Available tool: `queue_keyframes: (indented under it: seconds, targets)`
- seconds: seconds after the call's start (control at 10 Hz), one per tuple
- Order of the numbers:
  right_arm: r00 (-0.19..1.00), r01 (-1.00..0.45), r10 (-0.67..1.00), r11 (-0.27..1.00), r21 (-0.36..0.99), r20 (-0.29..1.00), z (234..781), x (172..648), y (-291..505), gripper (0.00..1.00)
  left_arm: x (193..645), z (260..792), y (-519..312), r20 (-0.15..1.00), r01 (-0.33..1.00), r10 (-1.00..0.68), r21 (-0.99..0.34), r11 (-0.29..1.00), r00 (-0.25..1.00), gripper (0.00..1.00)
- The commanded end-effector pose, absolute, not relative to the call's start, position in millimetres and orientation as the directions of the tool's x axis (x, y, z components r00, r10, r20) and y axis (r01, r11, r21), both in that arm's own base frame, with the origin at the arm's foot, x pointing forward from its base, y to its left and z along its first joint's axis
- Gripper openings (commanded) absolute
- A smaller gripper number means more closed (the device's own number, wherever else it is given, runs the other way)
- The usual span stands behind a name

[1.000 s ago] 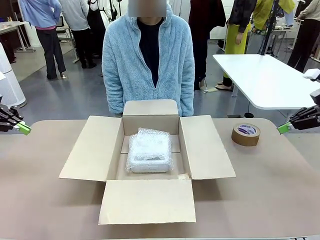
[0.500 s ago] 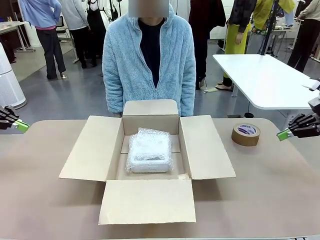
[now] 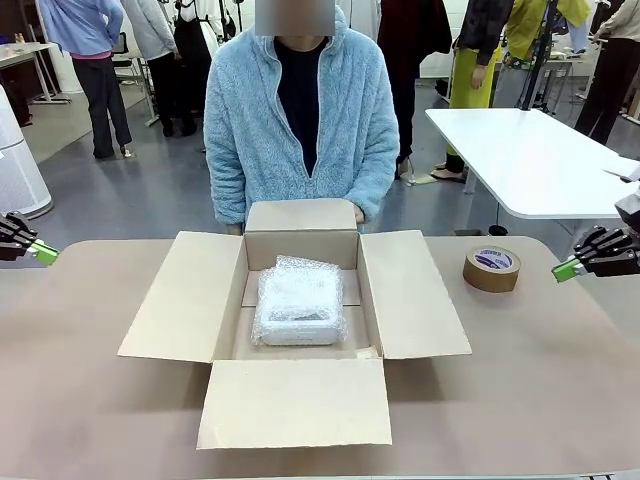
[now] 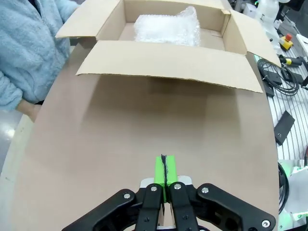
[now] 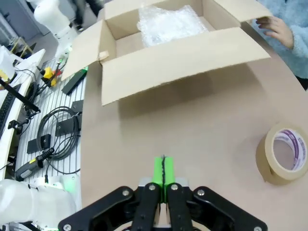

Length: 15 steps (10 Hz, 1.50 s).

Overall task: Wrap the clocks to prevent damage.
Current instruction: Once the human has placed the objects inside and stepped back, release both hands from the side flaps of the Package Box.

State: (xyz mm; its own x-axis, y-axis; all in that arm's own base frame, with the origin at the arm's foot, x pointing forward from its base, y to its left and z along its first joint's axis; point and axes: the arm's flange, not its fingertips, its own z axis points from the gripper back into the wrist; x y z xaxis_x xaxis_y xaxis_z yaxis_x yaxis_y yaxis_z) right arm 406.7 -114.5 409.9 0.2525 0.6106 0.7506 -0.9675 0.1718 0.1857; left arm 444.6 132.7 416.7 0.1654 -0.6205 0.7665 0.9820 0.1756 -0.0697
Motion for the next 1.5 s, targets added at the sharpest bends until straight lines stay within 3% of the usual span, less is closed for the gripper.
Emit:
queue_keyframes:
  seconds: [0.0, 0.2, 0.3, 1.4]
  targets:
    - [0.189, -0.981, 0.616, 0.076, 0.181, 0.765, 409.0, 409.8, -119.1, 0.01, 440.0, 418.3, 129.4, 0.755, 0.979, -0.629, -0.085, 0.186, 0.185, 0.01]
    - [0.165, -0.983, 0.620, 0.038, 0.180, 0.767, 411.7, 407.7, -112.3, 0.01, 444.5, 416.8, 132.7, 0.765, 0.982, -0.622, -0.069, 0.175, 0.165, 0.01]
    - [0.207, -0.978, 0.606, 0.101, 0.184, 0.768, 410.9, 406.7, -109.6, 0.01, 444.5, 416.8, 132.7, 0.765, 0.982, -0.622, -0.069, 0.175, 0.165, 0.01]
    - [0.207, -0.978, 0.606, 0.101, 0.184, 0.768, 410.9, 406.7, -109.6, 0.01, 444.5, 416.8, 132.7, 0.765, 0.982, -0.622, -0.069, 0.175, 0.165, 0.01]
